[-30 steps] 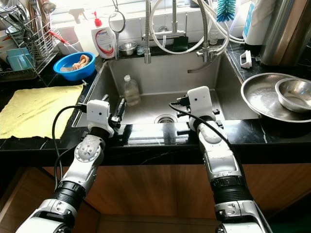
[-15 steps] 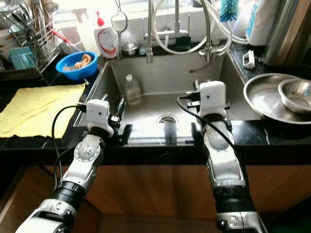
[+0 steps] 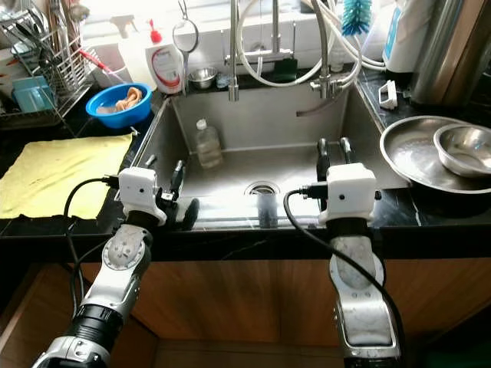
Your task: Kitchen organization
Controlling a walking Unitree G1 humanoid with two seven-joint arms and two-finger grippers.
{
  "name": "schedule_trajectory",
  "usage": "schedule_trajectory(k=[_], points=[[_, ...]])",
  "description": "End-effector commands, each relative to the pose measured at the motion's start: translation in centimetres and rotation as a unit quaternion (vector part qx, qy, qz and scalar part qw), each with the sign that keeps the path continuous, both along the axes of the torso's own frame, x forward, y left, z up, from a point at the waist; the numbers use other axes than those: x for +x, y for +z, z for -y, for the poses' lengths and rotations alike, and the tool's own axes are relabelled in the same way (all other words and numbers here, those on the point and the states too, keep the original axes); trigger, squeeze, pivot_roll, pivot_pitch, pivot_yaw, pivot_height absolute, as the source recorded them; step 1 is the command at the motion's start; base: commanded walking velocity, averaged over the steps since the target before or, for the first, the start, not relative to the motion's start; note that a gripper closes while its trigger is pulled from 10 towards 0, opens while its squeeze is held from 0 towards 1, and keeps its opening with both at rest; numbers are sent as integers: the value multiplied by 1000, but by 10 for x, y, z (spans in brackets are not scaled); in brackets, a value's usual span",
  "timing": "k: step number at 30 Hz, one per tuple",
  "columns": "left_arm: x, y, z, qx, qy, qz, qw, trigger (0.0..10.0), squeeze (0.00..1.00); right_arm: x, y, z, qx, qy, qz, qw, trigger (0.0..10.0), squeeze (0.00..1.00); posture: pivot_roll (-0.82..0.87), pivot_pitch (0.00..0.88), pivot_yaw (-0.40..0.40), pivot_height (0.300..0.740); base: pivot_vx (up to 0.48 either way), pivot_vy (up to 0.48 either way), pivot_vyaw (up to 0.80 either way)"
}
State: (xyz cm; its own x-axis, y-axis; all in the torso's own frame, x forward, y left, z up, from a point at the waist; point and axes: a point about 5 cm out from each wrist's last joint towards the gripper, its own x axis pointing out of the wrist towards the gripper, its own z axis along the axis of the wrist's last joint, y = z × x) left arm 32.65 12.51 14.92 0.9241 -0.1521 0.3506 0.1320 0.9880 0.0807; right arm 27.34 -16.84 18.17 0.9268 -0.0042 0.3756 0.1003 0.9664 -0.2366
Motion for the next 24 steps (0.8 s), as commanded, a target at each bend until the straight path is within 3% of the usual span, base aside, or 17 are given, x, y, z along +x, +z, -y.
schedule_trajectory(k=[1, 5, 18, 24], points=[[-2, -3, -5, -6, 4, -10, 1000, 10000, 0, -3, 0, -8, 0, 18, -3, 1000, 10000, 0, -278, 0, 140, 740, 0, 0, 0], [-6, -2, -1, -7, -3, -13, 1000, 10000, 0, -6, -2, -10, 28, 19, -10, 999, 10000, 0, -279, 0, 144, 740, 0, 0, 0], [-5, 2, 0, 7, -3, -14, 1000, 10000, 0, 7, 8, -24, 30, 42, -4, 999, 10000, 0, -284, 0, 141, 740, 0, 0, 0], [-6, 1, 1, 8, -7, -12, 1000, 10000, 0, 12, 8, -28, 16, 51, -18, 998, 10000, 0, -292, 0, 141, 740, 0, -480, 0]])
